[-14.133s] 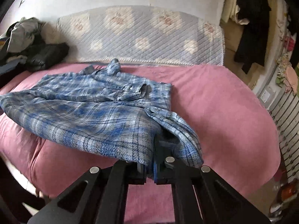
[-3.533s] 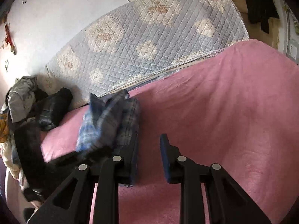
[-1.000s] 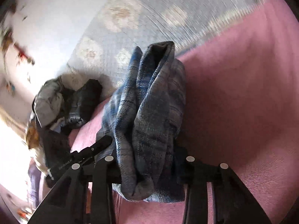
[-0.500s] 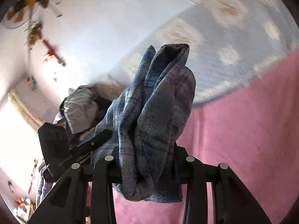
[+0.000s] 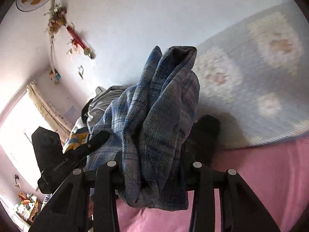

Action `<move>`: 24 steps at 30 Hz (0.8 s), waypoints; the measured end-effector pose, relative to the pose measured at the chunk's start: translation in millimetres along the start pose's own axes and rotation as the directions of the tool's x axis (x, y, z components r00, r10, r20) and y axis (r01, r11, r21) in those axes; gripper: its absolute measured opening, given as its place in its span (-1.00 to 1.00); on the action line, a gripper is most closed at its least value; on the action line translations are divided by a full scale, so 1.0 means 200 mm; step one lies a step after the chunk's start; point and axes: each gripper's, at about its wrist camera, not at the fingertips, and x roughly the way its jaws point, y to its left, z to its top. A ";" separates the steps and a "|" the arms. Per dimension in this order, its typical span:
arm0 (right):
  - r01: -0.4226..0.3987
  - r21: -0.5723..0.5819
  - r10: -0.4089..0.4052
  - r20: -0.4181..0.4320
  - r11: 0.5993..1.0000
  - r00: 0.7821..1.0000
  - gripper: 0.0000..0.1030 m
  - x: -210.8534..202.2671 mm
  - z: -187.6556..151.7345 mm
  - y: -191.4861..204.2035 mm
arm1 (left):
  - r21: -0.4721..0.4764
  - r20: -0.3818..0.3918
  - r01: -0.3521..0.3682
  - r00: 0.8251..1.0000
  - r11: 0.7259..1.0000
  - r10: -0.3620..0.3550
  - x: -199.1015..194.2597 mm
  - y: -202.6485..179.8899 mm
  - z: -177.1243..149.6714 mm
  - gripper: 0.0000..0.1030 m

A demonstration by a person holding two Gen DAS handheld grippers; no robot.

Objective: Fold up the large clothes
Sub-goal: 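Grasp the folded shirt with both tools and lift it toward the black jacket, then lower the folded shirt onto the black jacket and open both tools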

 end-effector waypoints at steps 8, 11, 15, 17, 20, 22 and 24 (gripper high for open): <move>0.064 0.106 -0.054 -0.095 0.992 0.994 -0.21 0.86 -0.11 -0.26 | -0.080 -0.016 -0.141 0.990 0.987 0.140 0.54 0.66 -0.15 -0.50; 0.114 0.191 -0.089 -0.135 0.975 0.987 -0.18 1.09 -0.24 -0.44 | -0.154 -0.053 -0.177 0.984 0.972 0.171 0.74 0.88 -0.29 -0.45; 0.127 0.121 -0.113 -0.116 0.984 0.987 -0.06 1.20 -0.29 -0.49 | -0.101 0.058 -0.233 0.969 0.967 0.240 0.78 0.92 -0.40 0.04; 0.127 0.106 -0.113 -0.128 0.986 0.985 0.00 1.21 -0.27 -0.48 | -0.136 0.087 -0.237 0.964 0.962 0.250 0.79 0.97 -0.46 0.14; 0.144 0.055 -0.137 -0.121 0.988 0.983 0.15 1.24 -0.29 -0.47 | -0.059 0.098 -0.261 0.959 0.963 0.266 0.74 0.95 -0.45 0.22; 0.207 -0.024 -0.208 -0.086 0.978 0.974 0.41 1.22 -0.28 -0.40 | -0.001 0.162 -0.343 0.927 0.939 0.339 0.63 0.88 -0.46 0.40; 0.277 -0.115 -0.281 -0.023 0.954 0.959 0.51 1.14 -0.27 -0.31 | 0.021 0.191 -0.377 0.911 0.926 0.367 0.54 0.83 -0.45 0.75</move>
